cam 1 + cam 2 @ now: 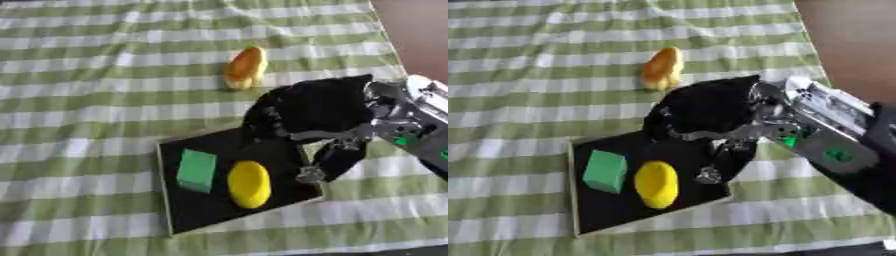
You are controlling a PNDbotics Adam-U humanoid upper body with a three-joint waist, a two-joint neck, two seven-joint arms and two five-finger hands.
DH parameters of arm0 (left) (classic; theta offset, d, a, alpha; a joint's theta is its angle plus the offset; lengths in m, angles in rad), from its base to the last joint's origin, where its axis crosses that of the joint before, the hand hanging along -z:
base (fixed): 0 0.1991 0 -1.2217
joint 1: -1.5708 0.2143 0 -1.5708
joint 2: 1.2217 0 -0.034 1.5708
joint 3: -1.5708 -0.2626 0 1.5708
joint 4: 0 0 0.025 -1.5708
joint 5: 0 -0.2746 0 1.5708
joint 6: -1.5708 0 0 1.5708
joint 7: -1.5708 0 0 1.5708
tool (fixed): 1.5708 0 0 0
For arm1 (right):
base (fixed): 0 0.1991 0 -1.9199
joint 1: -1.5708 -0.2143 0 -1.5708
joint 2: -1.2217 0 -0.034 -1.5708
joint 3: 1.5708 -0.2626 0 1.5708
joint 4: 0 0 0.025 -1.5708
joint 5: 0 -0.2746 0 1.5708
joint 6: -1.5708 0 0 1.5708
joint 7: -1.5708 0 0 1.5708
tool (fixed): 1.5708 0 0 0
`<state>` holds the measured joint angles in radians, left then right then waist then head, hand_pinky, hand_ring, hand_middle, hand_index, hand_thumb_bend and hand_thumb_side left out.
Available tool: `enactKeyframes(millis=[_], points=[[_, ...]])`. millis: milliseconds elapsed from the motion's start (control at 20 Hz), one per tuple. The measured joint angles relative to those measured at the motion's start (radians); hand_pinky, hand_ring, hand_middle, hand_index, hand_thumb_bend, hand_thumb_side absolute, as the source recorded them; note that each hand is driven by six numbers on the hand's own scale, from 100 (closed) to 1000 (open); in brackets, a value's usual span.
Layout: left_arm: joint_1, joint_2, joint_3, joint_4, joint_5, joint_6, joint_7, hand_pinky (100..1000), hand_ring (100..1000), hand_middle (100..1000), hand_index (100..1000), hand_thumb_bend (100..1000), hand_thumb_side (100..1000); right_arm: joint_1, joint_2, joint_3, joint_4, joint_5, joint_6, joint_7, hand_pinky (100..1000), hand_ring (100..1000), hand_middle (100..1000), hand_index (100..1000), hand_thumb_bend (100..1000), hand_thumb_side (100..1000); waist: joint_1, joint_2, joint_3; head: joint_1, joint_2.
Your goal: Pick up objects on the table and place them in the box.
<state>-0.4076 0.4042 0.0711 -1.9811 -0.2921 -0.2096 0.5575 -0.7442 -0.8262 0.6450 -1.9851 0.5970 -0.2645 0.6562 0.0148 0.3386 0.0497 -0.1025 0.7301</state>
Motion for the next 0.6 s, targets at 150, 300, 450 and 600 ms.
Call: enactKeyframes(millis=[150,300,450,600], points=[[0.000,0.000,0.000,0.000,0.000,0.000,0.000,844,846,788,932,100,486,0.006,-0.002,-0.013,0.000,0.005,-0.019,0.023,932,972,887,948,260,343,0.000,0.000,-0.001,0.001,0.000],[0.000,0.000,0.000,0.000,0.000,0.000,0.000,844,846,788,932,100,486,0.007,-0.010,-0.038,0.000,-0.003,-0.037,0.013,931,970,891,950,260,322,-0.001,0.000,-0.004,0.004,0.000],[0.000,0.000,0.000,0.000,0.000,0.001,0.001,844,847,788,932,100,486,0.013,-0.025,-0.074,0.000,-0.019,-0.051,-0.023,917,953,879,944,269,178,-0.002,0.000,-0.007,0.005,0.000],[0.000,0.000,0.000,0.000,0.000,0.001,0.001,844,847,789,931,100,484,0.008,-0.033,-0.120,0.000,-0.037,-0.047,-0.085,908,945,875,944,306,100,-0.002,0.000,-0.008,0.007,0.000]])
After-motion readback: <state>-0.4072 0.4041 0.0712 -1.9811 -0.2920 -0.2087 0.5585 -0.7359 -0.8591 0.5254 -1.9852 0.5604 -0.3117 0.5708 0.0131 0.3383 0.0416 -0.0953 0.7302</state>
